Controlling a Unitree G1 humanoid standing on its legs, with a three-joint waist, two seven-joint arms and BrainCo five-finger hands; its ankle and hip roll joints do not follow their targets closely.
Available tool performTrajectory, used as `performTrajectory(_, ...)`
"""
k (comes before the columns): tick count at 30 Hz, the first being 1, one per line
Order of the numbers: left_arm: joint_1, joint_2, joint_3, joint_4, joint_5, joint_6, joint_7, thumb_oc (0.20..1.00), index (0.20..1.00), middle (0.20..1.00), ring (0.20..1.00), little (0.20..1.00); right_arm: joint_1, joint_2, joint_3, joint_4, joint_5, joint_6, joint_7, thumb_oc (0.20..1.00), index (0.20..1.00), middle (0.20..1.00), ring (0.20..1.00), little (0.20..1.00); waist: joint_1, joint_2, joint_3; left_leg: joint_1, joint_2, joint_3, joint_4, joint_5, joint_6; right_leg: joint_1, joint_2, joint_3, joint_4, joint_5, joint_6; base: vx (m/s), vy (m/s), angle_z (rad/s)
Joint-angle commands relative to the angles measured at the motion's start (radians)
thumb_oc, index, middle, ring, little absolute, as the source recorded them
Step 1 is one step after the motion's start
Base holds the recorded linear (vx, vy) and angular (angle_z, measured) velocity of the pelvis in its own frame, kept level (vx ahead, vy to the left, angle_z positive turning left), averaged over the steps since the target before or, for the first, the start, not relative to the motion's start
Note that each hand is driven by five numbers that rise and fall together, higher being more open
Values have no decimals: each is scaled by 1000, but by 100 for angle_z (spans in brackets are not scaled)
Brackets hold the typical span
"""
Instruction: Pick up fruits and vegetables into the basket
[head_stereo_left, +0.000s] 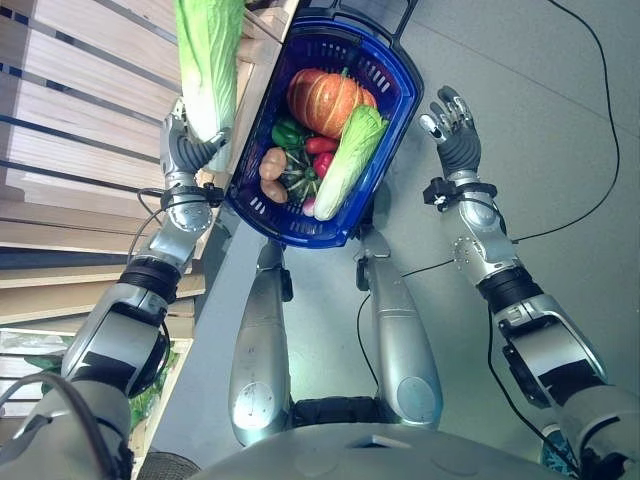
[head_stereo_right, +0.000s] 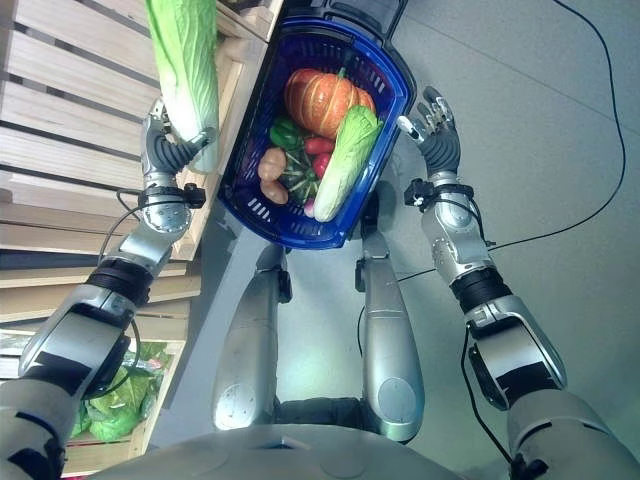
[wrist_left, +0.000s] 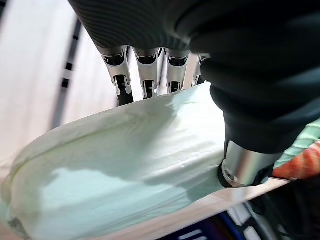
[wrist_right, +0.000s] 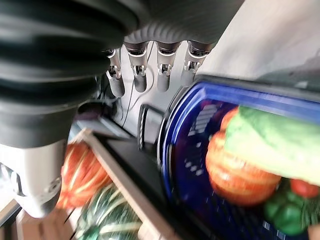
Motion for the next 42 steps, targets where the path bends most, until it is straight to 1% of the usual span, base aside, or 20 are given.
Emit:
performTrajectory(1,11,41,25,-92,100,-77,46,200,200,200,200,200,42,-30,2,-114,-25,-32,62,1000,1000,1000,1000,1000,6,12,-35,3,-65,26,-25,-9,19,60,37,-60,47,-108,37,0,0,0)
performTrajectory(7,0,69,-5,-166,192,-108,19,200,200,200,200,200,42,-37,28,-198,-32,9,115,1000,1000,1000,1000,1000,8,11,-35,10,-63,30,-27,-10,20,67,31,-65,48,-110,40,0,0,0)
performTrajectory(13,-19,92,-57,-232,235,-151,-29,200,200,200,200,200,30,-37,57,-246,-22,44,158,1000,1000,1000,1000,1000,11,13,-35,17,-62,31,-35,-6,22,73,29,-65,44,-106,43,5,-2,0)
performTrajectory(15,-22,91,-68,-248,244,-158,-35,200,200,200,200,200,26,-35,65,-252,-24,54,164,1000,1000,1000,1000,1000,13,12,-35,20,-61,31,-37,-6,22,76,27,-66,42,-105,45,16,-10,0)
performTrajectory(19,-35,90,-94,-290,250,-184,-79,200,200,200,200,200,14,-23,83,-264,-16,66,171,1000,1000,1000,1000,1000,18,9,-35,21,-60,30,-41,-3,24,78,27,-68,37,-99,47,5,-13,2)
performTrajectory(22,-40,88,-114,-327,249,-186,-118,200,200,200,200,200,10,-18,94,-283,-7,74,182,1000,1000,1000,1000,1000,21,7,-35,19,-60,29,-42,-3,25,76,26,-69,36,-96,49,18,-35,1)
performTrajectory(27,-45,86,-135,-350,244,-189,-146,200,200,200,200,200,2,-17,105,-297,3,81,194,1000,1000,1000,1000,1000,24,5,-35,16,-59,29,-42,-3,25,73,25,-71,37,-94,52,1,-9,1)
performTrajectory(31,-57,82,-170,-375,232,-196,-197,200,200,200,200,200,-12,-17,126,-322,33,85,213,1000,1000,1000,1000,1000,26,-2,-35,16,-57,30,-45,-4,26,70,27,-71,36,-91,56,5,-32,4)
performTrajectory(35,-61,81,-185,-388,227,-198,-223,200,200,200,200,200,-18,-17,133,-338,40,91,224,1000,1000,1000,1000,1000,26,-4,-35,18,-56,30,-45,-6,27,72,26,-70,35,-90,58,1,-8,1)
performTrajectory(36,-60,83,-194,-397,228,-201,-239,200,200,200,200,200,-21,-21,142,-354,62,88,233,1000,1000,1000,1000,1000,27,-6,-35,20,-55,30,-48,-5,27,72,27,-71,33,-87,59,1,-30,2)
performTrajectory(42,-68,83,-218,-413,218,-185,-274,200,200,200,200,200,-33,-24,154,-378,96,84,251,1000,1000,1000,1000,1000,28,-10,-35,17,-54,30,-47,-6,27,70,27,-69,33,-84,62,1,-5,0)
